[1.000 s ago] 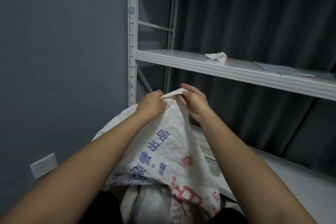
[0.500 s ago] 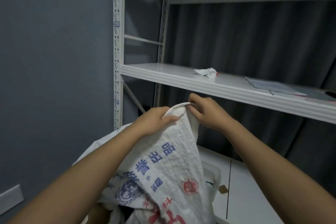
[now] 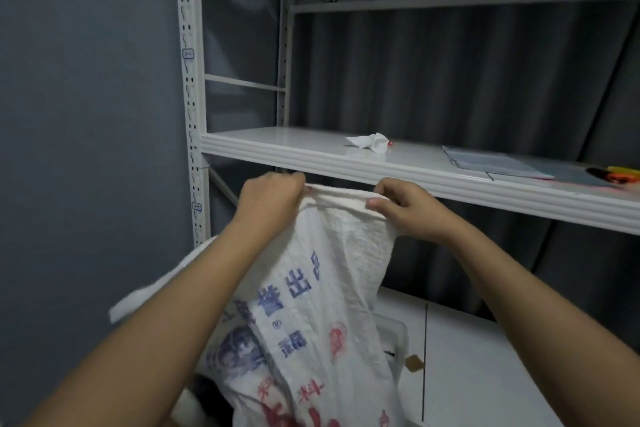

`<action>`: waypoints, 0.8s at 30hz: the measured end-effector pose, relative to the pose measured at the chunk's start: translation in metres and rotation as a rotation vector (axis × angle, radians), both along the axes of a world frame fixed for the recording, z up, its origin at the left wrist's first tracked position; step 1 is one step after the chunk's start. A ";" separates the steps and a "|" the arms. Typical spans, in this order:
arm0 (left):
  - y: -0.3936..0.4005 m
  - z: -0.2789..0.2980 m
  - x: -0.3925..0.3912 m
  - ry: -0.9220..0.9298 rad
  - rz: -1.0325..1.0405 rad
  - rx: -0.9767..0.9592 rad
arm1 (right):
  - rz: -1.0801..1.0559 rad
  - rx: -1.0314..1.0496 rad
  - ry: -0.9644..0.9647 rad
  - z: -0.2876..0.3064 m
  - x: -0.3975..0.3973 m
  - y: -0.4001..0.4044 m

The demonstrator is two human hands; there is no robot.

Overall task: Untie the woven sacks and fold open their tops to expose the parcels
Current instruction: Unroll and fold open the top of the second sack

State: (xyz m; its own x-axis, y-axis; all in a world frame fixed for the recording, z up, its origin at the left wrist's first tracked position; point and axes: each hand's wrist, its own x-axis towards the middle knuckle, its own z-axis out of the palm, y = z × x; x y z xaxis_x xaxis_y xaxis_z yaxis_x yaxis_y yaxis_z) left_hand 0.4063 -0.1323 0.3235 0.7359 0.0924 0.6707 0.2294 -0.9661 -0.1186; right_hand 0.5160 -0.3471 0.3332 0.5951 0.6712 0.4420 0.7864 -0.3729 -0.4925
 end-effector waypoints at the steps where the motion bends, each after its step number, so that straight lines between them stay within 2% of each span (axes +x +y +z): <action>1: -0.003 0.003 0.002 -0.059 -0.016 -0.049 | 0.016 0.031 0.028 0.000 -0.001 0.001; 3: -0.009 0.001 0.000 -0.090 -0.106 -0.160 | 0.040 0.149 0.108 0.000 -0.005 0.001; 5: -0.009 -0.008 -0.003 0.020 -0.222 -0.101 | 0.037 0.202 0.083 0.000 -0.009 -0.005; 7: -0.001 -0.010 -0.009 0.192 -0.293 -0.089 | 0.016 0.077 -0.162 -0.002 -0.012 -0.015; 11: 0.010 -0.009 -0.014 0.505 -0.484 -0.513 | 0.077 -0.166 -0.808 -0.010 -0.017 -0.028; 12: 0.010 -0.011 -0.012 0.561 -0.498 -0.532 | 0.107 -0.232 -0.939 -0.012 -0.017 -0.031; 14: 0.009 -0.013 -0.011 0.554 -0.477 -0.454 | 0.161 -0.334 -1.100 -0.015 -0.018 -0.034; 18: 0.003 -0.018 -0.018 0.458 -0.474 -0.278 | 0.229 -0.403 -1.175 -0.019 -0.017 -0.040; 21: -0.002 -0.026 -0.026 0.472 -0.499 -0.323 | 0.233 -0.492 -1.210 -0.023 -0.013 -0.045; 22: -0.003 -0.028 -0.026 0.444 -0.515 -0.348 | 0.221 -0.481 -1.193 -0.025 -0.014 -0.046; 24: -0.007 -0.031 -0.025 0.347 -0.517 -0.270 | 0.164 -0.398 -0.991 -0.025 -0.018 -0.044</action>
State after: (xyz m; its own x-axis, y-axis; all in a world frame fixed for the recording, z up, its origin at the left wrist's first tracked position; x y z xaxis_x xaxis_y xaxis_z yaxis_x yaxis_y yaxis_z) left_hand 0.3811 -0.1390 0.2925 0.8991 -0.1979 0.3904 -0.2775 -0.9475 0.1590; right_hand 0.4977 -0.3911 0.3081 -0.0176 0.9120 0.4098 0.8229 -0.2196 0.5241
